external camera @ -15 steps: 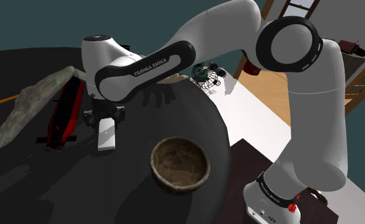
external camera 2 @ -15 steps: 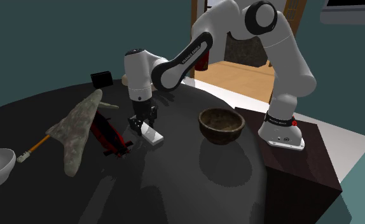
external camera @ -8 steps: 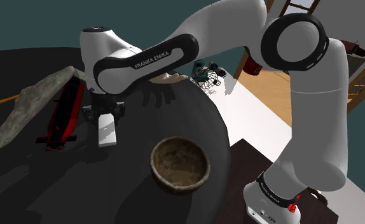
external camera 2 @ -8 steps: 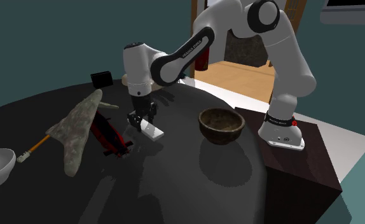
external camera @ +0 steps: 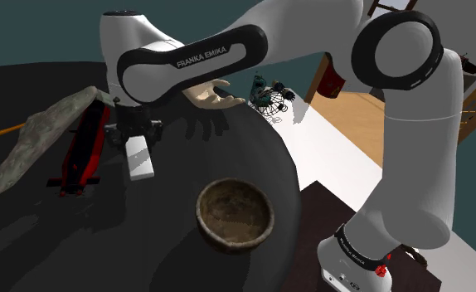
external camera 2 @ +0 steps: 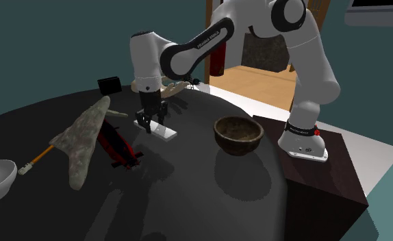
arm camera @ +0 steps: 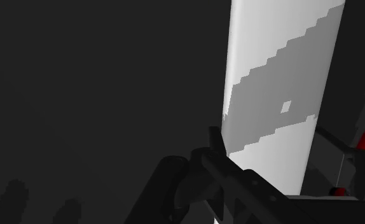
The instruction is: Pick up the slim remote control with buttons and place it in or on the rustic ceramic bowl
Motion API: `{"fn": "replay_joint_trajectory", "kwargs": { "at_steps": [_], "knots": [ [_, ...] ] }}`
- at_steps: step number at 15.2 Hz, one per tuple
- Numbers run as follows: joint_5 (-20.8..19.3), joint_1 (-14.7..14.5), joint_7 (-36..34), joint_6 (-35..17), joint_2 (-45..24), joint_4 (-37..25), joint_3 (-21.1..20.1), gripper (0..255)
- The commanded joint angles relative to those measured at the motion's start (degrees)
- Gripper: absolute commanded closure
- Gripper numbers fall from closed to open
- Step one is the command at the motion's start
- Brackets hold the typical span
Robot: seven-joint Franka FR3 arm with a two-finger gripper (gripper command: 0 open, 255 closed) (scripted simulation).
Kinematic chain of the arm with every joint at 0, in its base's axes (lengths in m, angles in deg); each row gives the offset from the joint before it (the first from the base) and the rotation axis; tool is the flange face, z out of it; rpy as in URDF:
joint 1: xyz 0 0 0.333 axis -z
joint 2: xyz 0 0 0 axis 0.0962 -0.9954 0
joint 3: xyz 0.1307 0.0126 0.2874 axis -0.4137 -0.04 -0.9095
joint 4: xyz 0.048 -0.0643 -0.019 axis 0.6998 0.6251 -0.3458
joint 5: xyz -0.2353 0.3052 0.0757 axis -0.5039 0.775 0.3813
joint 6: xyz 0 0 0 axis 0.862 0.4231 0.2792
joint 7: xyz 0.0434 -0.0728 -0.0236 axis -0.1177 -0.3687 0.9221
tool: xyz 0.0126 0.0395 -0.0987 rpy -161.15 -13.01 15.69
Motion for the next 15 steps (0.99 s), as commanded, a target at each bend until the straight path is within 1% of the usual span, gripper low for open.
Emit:
{"fn": "replay_joint_trajectory", "kwargs": {
  "at_steps": [1, 15],
  "knots": [
    [0.3, 0.1, 0.1, 1.1, 0.7, -0.5, -0.2, 255],
    [2.2, 0.1, 1.2, 10.3, 3.8, -6.9, -1.3, 255]
  ]
}}
